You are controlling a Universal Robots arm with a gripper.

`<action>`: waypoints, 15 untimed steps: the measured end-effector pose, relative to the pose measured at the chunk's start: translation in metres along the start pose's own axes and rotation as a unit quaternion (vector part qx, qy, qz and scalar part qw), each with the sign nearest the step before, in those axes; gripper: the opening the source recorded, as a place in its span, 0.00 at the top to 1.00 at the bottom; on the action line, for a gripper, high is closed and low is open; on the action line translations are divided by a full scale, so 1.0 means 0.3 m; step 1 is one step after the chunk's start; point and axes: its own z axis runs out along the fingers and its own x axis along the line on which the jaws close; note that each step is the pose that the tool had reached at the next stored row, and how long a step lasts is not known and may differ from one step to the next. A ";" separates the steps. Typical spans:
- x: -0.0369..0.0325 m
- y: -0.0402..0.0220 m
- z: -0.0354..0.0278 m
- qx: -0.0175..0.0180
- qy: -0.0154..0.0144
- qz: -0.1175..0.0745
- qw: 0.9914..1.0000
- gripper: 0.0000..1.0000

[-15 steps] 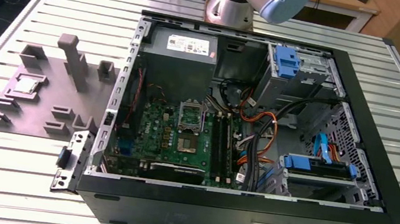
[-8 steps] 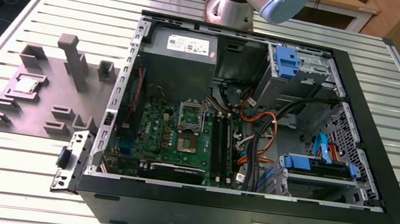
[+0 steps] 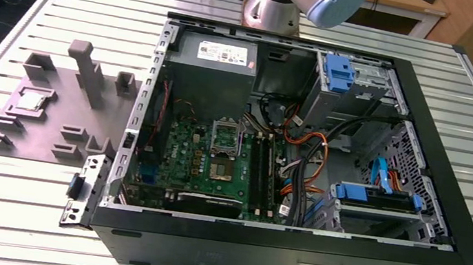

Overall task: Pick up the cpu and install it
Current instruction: 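Reach for the cpu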

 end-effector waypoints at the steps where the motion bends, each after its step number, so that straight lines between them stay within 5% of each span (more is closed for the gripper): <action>1: 0.002 0.000 0.000 0.000 0.000 0.000 1.000 0.89; 7: 0.042 -0.003 0.002 0.000 0.000 0.000 1.000 0.89; 15: 0.107 -0.008 0.037 0.000 0.001 0.000 1.000 0.89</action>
